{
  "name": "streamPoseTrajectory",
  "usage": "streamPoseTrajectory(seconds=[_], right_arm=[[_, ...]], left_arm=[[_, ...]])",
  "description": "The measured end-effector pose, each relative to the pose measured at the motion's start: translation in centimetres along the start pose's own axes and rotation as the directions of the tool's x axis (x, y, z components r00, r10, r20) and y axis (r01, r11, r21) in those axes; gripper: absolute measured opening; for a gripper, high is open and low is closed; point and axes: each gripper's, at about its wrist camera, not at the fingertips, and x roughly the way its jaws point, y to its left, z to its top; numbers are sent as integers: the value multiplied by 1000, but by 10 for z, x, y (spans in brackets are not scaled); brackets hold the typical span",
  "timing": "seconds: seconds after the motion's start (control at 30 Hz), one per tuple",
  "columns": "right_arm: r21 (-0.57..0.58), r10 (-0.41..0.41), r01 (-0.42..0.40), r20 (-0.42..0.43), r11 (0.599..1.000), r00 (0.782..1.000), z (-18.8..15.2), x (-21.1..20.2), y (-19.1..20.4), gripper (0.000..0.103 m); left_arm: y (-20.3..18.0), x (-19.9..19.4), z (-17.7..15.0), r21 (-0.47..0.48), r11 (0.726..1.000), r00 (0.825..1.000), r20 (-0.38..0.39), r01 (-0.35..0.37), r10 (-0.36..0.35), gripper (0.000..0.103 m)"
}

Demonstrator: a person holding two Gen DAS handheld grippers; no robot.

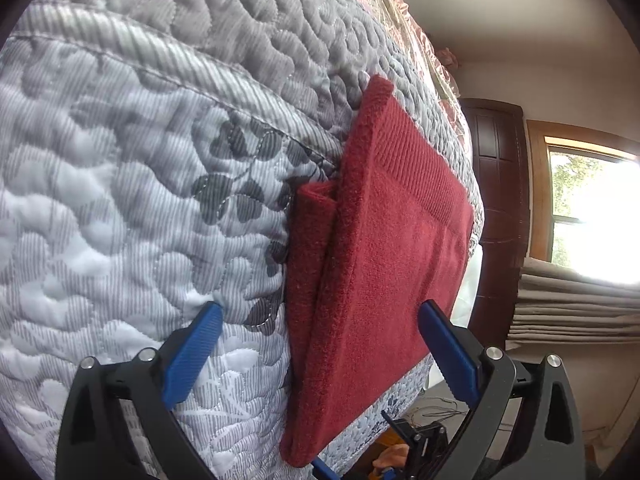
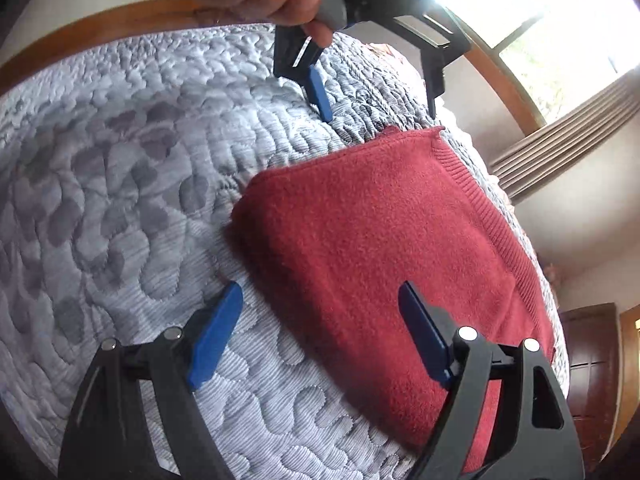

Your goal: Fold small clothes

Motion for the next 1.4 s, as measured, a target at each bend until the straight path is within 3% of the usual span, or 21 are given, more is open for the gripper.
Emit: streamPoseTrajectory(seconds=[0.13, 0.3, 0.73, 0.83, 0.87, 0.9, 1.0, 1.07, 1.1, 1.23, 1.4], right_arm=[[-75, -180, 182, 35, 980, 983, 5, 16, 9, 75], [-46, -222, 224, 36, 974, 974, 20, 31, 0, 75], [-19, -245, 245, 29, 969, 969, 23, 30, -6, 72], [-27, -250, 251, 37, 968, 968, 27, 27, -1, 71], [-27, -249, 250, 40, 968, 968, 28, 27, 1, 70], [-28, -246, 247, 41, 969, 968, 29, 26, 2, 70], [-26, -216, 217, 34, 976, 976, 31, 26, 2, 61], [-8, -150, 150, 21, 989, 988, 32, 23, -2, 31], [5, -124, 124, 16, 992, 992, 31, 20, -4, 26], [48, -85, 84, 16, 995, 996, 35, 3, -16, 12], [141, -61, 57, 21, 988, 998, 44, -21, -46, 10]], left_arm=[[8, 0, 7, -25, 997, 998, -1, 70, -70, 99], [13, -5, 17, -35, 985, 986, 15, 168, -167, 99], [0, 51, 42, -55, 980, 978, -66, 192, -195, 97], [0, 51, 42, -51, 986, 985, -71, 157, -160, 82], [4, 47, 42, -52, 989, 988, -72, 136, -140, 71], [9, 45, 41, -53, 992, 991, -72, 111, -115, 52], [17, 44, 38, -80, 995, 995, -71, 67, -72, 33], [16, 43, 38, -86, 994, 995, -66, 64, -70, 25], [14, 42, 37, -88, 993, 995, -59, 74, -79, 20], [-8, 34, 30, -64, 996, 997, -33, 67, -69, 17], [-45, 21, 25, -53, 997, 999, -15, 48, -48, 17]])
